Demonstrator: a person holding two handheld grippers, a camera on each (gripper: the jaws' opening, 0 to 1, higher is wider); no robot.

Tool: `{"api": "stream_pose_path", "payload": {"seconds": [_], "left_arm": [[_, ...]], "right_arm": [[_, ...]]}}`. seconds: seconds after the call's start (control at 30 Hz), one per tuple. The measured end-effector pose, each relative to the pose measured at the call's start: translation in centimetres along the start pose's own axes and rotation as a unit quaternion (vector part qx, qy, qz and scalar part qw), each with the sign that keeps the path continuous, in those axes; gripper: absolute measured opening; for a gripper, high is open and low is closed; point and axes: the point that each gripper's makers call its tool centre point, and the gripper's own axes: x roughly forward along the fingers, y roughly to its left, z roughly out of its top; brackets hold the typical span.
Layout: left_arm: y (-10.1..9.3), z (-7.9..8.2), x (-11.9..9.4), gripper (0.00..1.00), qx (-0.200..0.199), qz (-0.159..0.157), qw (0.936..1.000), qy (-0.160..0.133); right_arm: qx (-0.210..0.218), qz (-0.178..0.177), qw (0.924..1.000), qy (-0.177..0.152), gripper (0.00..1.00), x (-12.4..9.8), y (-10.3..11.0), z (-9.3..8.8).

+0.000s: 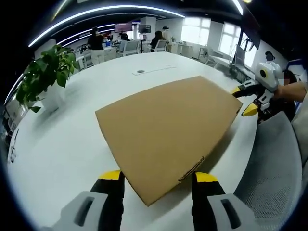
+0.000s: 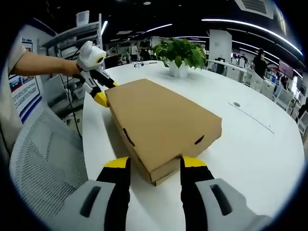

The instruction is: Operate the shoe box by opening the lid, removing the specified soft item, and placing it in the target area until the item is outside and the box remains undamaged.

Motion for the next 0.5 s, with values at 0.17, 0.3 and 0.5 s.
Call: {"api": "stream_pose_path", "payload": {"seconds": [0.17,0.3,0.5], "left_arm": [[-0.1,-0.3,-0.3,0.53,-0.001,0.008,1.0000,-0.005],[-0.5,-0.4,-0.6,0.55,-0.005,0.004,0.9999,-0.009],[-1.3,-0.2,-0.9,0.64,-0.002,0.003,0.9999,-0.015]], "right_arm": [[-0.013,-0.003,0.9999,-0.004,0.33,-0.1,-0.2,-0.1],[-0.020,0.000,0.9998,-0.006,0.35,-0.1,0.0,0.0],[-0.025,-0.003,0.9996,-0.009,0.39,-0.4,0.3,0.4]]}}
